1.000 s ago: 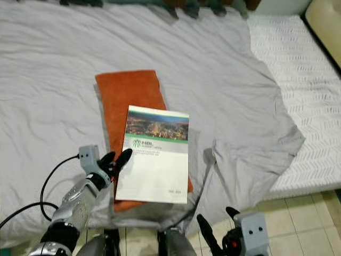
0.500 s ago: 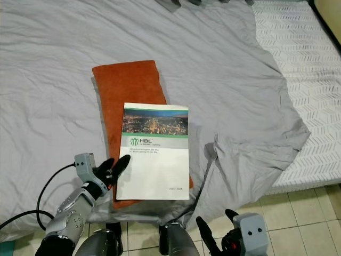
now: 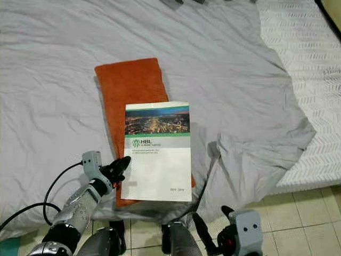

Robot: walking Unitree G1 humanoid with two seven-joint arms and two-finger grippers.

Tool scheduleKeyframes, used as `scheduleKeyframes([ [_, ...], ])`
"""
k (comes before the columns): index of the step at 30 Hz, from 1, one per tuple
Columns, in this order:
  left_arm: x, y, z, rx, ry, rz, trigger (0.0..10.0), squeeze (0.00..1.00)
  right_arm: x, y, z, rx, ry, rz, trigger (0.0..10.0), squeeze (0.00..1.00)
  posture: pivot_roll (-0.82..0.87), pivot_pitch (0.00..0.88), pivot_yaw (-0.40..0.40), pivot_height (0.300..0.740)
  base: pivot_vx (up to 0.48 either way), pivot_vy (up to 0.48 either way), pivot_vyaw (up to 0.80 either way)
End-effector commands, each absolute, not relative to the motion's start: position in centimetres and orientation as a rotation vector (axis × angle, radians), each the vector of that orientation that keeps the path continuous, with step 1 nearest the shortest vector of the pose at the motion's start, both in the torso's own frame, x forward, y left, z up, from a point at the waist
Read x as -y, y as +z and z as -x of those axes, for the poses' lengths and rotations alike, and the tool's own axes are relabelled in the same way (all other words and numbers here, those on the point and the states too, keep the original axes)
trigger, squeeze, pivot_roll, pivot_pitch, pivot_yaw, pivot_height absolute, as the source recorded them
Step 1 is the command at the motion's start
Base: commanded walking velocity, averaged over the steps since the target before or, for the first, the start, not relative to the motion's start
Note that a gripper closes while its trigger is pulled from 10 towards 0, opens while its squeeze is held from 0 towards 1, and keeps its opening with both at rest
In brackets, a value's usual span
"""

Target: Clean up the room

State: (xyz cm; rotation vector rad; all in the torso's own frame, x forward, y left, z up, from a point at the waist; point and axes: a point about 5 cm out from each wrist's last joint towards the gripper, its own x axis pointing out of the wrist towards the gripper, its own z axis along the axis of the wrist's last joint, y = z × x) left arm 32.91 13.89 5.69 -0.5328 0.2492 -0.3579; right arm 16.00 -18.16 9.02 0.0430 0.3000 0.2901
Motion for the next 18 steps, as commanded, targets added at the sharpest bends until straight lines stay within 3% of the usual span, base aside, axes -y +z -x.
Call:
scheduleKeyframes([
  [1,-13.7,2.4,-30.9,-0.395,-0.321,0.545,0.0,0.0,18.8,8.1,-15.0,-0.358,0.258,-0.047,10.0,0.0,-0.29,0.504,-0.113,0.74,0.0,0.0,0.0],
  [13,-14.5,6.3,-32.4,-0.186,-0.395,0.645,0.0,0.0,18.9,7.9,-15.5,-0.359,0.25,-0.049,10.0,0.0,-0.27,0.497,-0.107,0.74,0.0,0.0,0.0],
  [18,-16.2,8.2,-31.5,-0.107,-0.402,0.563,0.0,0.0,18.8,7.9,-15.5,-0.357,0.251,-0.051,10.0,0.0,-0.26,0.489,-0.102,0.74,0.0,0.0,0.0],
])
